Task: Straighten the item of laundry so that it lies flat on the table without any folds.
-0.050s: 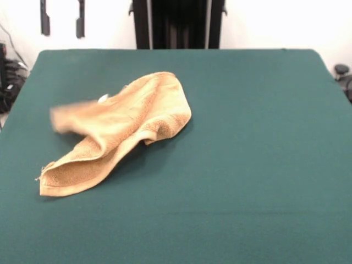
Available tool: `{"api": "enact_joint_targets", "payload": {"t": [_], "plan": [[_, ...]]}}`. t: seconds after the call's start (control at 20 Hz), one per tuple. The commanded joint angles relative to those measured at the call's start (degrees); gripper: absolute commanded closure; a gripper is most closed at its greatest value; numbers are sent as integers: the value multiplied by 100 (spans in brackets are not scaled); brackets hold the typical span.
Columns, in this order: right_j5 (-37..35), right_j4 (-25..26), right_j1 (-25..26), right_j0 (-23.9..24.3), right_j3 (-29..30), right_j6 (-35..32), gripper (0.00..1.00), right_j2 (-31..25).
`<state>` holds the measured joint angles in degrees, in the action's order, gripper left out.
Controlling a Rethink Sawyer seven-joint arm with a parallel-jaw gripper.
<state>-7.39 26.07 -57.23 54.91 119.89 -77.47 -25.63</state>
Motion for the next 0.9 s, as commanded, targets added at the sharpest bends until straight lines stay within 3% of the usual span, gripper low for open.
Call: {"api": "enact_joint_targets", "payload": {"t": [0.05, 0.35, 0.55, 0.7, 0.9], "plan": [[-874, -500, -686, 80, 899, -234, 0, -893], [-171, -142, -452, -150, 818, -604, 0, -703], [526, 200, 139, -384, 603, -756, 0, -433], [1469, 485, 734, -572, 368, -844, 0, -112], [1884, 589, 1314, -742, 93, -912, 0, 118]]}}
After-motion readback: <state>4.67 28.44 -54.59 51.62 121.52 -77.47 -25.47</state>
